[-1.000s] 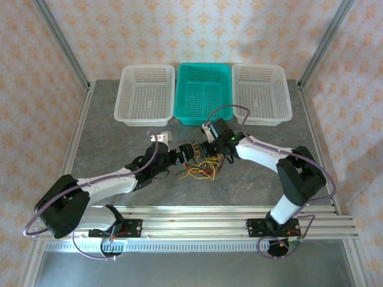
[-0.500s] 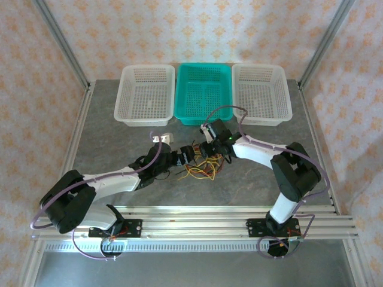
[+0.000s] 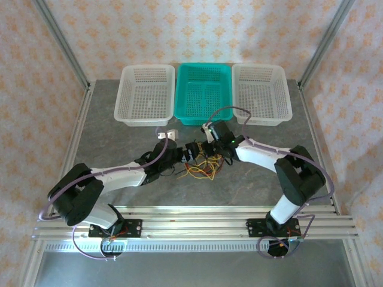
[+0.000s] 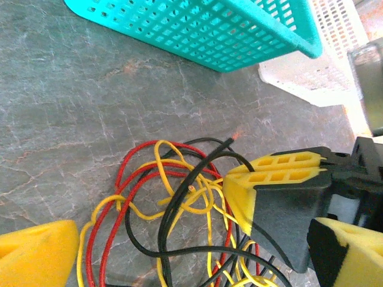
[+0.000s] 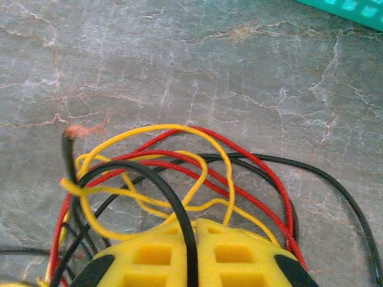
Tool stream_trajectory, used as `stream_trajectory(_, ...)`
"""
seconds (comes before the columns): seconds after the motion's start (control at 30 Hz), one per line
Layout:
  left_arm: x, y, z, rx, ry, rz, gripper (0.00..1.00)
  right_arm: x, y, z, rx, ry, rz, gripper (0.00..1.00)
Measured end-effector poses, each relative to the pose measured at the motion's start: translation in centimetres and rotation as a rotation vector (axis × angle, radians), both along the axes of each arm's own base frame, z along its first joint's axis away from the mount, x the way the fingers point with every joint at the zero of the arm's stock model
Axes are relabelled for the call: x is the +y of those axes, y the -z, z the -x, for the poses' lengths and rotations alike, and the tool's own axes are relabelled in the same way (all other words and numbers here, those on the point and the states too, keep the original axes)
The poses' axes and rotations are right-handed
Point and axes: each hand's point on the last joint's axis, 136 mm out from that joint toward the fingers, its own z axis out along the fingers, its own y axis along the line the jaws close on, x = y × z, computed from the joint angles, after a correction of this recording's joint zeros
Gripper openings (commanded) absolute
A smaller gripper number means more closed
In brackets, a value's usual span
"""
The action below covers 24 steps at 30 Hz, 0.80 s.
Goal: Untangle the cables
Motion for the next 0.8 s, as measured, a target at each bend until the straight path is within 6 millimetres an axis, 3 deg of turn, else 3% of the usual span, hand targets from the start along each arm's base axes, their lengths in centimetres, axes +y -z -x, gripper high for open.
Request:
stream_trajectory(0.13, -0.6, 0.3, -0.1, 0.004, 0.006, -0.009, 0.99, 0.3, -0.2, 0.2, 0.003, 0.004, -0.035, 0.00)
stream_trajectory(0.8, -2.0, 1.0, -1.5, -0.010, -0.016, -0.010, 0.99, 0.1, -1.3, 0.5, 0.037, 0.031, -0.129, 0.00)
